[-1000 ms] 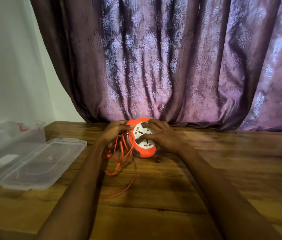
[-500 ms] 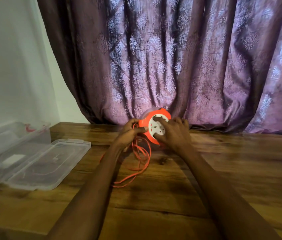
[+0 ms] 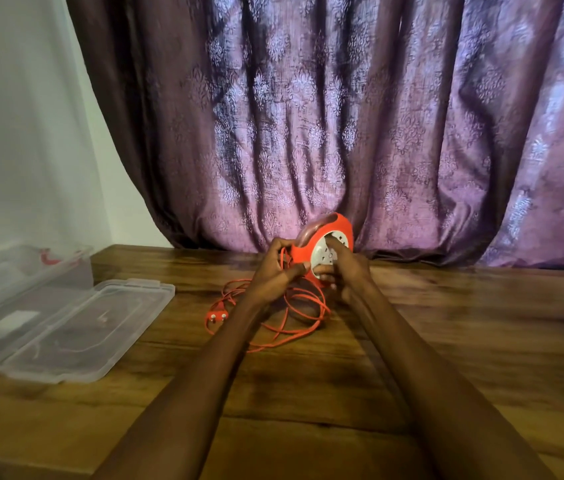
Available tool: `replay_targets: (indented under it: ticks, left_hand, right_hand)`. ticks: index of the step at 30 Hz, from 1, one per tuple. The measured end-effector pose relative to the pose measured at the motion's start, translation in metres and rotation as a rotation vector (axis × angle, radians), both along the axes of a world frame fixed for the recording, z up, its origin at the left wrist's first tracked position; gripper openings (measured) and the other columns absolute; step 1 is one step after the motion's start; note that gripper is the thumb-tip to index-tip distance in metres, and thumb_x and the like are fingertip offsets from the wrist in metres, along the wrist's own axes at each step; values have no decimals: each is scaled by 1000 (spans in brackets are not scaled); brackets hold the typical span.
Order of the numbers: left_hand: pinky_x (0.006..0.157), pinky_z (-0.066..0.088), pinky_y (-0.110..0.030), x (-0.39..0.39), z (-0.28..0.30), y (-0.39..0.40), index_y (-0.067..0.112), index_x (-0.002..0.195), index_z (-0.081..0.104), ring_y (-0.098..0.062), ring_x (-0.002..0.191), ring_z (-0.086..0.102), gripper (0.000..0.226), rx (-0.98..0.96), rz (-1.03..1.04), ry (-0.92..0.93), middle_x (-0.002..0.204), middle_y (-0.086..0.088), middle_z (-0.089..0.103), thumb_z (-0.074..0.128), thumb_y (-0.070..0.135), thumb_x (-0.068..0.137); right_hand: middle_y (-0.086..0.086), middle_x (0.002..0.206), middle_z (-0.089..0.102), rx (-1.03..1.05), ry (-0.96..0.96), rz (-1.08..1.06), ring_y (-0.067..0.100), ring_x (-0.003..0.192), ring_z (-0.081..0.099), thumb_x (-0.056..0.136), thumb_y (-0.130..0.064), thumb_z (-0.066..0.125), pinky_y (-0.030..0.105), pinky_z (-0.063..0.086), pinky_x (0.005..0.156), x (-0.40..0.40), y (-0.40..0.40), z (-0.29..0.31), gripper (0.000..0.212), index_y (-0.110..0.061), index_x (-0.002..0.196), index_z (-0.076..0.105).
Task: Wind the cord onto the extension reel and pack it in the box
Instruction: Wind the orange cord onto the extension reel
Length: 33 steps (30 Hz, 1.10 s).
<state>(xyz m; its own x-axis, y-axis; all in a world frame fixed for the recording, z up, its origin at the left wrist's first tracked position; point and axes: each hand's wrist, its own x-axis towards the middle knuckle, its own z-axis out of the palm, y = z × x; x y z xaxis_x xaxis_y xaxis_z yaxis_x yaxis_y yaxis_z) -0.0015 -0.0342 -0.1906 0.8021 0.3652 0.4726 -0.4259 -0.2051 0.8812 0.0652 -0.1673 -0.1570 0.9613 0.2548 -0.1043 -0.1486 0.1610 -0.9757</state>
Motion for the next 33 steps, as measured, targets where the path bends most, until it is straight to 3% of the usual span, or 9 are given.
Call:
replay_targets:
  ticks: [3,6,8,10,14,19,23,27,33]
  left_hand:
    - [78,59,-45,0,3,6,39,97,63,-18,83,66,34,-113,43,-31,89,4,71,78,18,74]
    - [90,52,-63,0,6,18,27,98,68,-36,93,64,29,-258,63,-41,101,-13,70,77,14,74]
    - [87,54,-57,-3,10,26,22,93,71,-34,88,64,22,-306,58,-36,94,-12,72,76,12,75]
    - [77,56,-44,-6,15,34,17,91,72,-27,79,63,15,-287,74,0,84,-7,72,73,10,78]
    - [61,57,-31,-15,22,45,6,102,69,-25,72,63,16,-235,37,105,85,-12,71,69,8,86]
    - [76,60,-40,-21,22,43,-2,111,67,-28,81,69,26,-231,-43,142,100,-22,73,68,4,86]
    - [70,60,-35,-15,19,43,6,108,67,-24,77,66,23,-153,-4,137,91,-11,72,71,4,85]
    - [81,55,-42,-6,10,33,19,100,62,-22,85,64,25,-113,-14,75,92,-6,68,73,4,83]
    - [70,55,-27,-2,2,15,25,100,59,-10,78,66,34,-110,-10,-19,86,5,70,78,15,73]
  right_hand:
    - [8,65,74,-48,-116,60,11,36,52,87,-49,69,16,34,36,1,-5,0,41,-8,88,67]
    - [3,80,76,-464,-673,-44,17,65,67,91,-39,68,30,53,59,5,-18,-5,27,-13,100,72]
    - [3,102,70,-718,-1154,-110,22,95,66,92,-30,65,39,52,80,9,-28,-9,18,-22,106,71]
    - [5,114,63,-800,-1483,0,28,105,61,92,-20,62,41,50,85,12,-32,-8,25,-25,115,70]
    - [7,140,54,-1079,-1735,107,32,120,55,81,-26,65,41,44,87,6,-28,-7,49,-41,127,63]
    - [6,139,57,-1227,-1824,61,34,131,50,81,-41,43,41,27,101,-4,-22,-10,46,-53,120,63]
    - [4,129,61,-1274,-1819,-82,32,123,52,85,-39,58,44,31,96,4,-21,-14,41,-53,123,59]
    - [2,101,70,-1281,-1559,-226,30,103,56,76,-51,68,43,36,85,3,-16,-13,58,-46,132,53]
    - [9,107,74,-947,-951,-249,34,104,65,71,-69,65,39,44,86,-8,-9,-7,66,-47,130,48]
